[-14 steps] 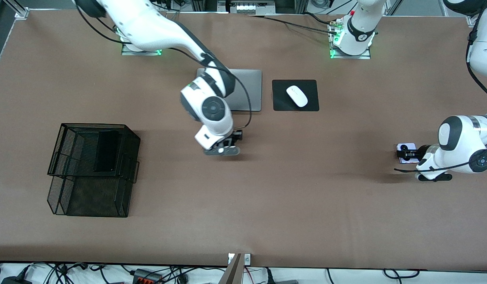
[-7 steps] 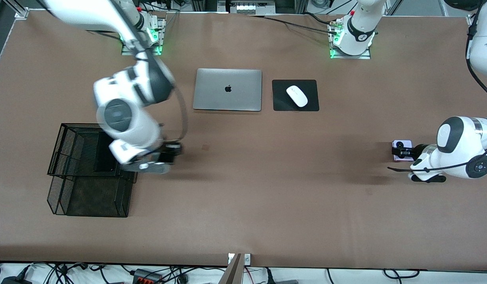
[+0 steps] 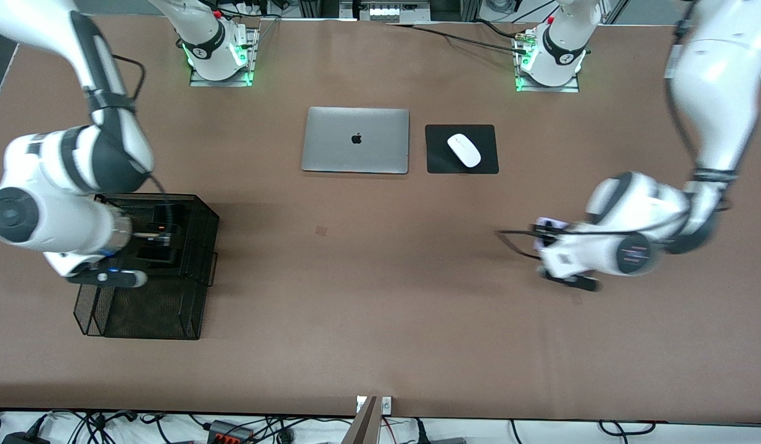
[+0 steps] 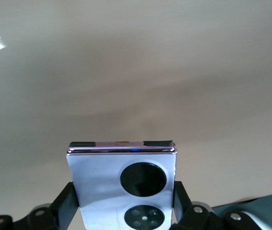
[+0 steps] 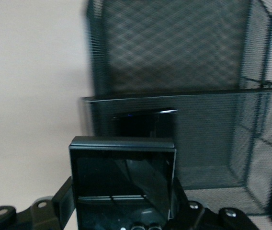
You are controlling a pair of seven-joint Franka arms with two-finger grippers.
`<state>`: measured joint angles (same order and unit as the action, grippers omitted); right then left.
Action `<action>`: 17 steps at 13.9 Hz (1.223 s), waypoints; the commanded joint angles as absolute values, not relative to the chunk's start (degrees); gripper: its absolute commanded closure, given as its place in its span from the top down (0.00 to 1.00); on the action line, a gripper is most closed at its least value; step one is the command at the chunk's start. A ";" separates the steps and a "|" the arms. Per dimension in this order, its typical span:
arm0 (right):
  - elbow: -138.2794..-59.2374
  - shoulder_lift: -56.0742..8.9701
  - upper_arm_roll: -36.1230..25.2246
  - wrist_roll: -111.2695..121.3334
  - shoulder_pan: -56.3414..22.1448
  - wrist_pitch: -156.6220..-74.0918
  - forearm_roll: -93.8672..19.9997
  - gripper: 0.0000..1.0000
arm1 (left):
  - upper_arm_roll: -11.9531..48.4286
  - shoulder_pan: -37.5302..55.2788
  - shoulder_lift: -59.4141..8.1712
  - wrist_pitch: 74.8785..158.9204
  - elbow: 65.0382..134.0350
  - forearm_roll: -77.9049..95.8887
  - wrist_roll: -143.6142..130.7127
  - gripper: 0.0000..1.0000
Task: Place phones with both arms
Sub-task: 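Carry the white phone to the laptop front and set it down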
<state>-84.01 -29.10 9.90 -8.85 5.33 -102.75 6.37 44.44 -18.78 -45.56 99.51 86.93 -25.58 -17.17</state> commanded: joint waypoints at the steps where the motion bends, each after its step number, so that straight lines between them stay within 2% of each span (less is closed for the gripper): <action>1: -84.99 -29.35 11.07 -3.27 10.27 -102.31 6.94 0.30 | 43.59 -8.12 -50.17 104.29 81.84 -24.52 -29.21 0.25; 5: -87.97 -29.88 11.07 1.04 15.46 -103.53 7.12 0.30 | 43.59 2.79 -58.69 121.68 76.74 -24.08 -38.75 0.25; 8: -88.07 -31.11 11.07 1.76 15.65 -105.81 7.38 0.30 | 43.42 9.73 -63.36 133.30 73.57 -24.08 -43.58 0.25; 11: -88.50 -32.60 11.07 1.84 15.82 -108.45 7.47 0.31 | 43.15 12.74 -64.25 135.00 73.56 -23.82 -45.61 0.25; 12: -88.68 -32.61 11.07 1.67 15.82 -108.63 7.38 0.48 | 43.07 13.27 -64.25 135.00 73.91 -23.38 -45.62 0.25; 13: -88.51 -32.61 11.07 1.41 15.82 -108.63 7.30 0.87 | 42.46 13.36 -64.51 135.00 74.26 -23.29 -45.62 0.26; 14: -87.98 -32.00 11.07 1.84 15.91 -108.02 7.38 1.00 | 41.15 13.45 -64.60 135.00 74.27 -23.38 -45.35 0.44; 15: -87.72 -30.69 11.25 1.85 15.56 -107.58 7.47 1.00 | 40.70 13.45 -64.25 135.09 74.44 -24.60 -44.92 0.99; 17: -87.02 -27.79 11.69 1.93 14.51 -107.40 7.38 1.00 | 40.69 13.45 -62.68 134.30 74.53 -24.70 -45.35 1.00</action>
<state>-86.81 -31.80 10.67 1.12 14.95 -108.18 6.64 41.90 12.81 -64.11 135.40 75.29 -24.56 -45.83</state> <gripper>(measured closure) 0.000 0.026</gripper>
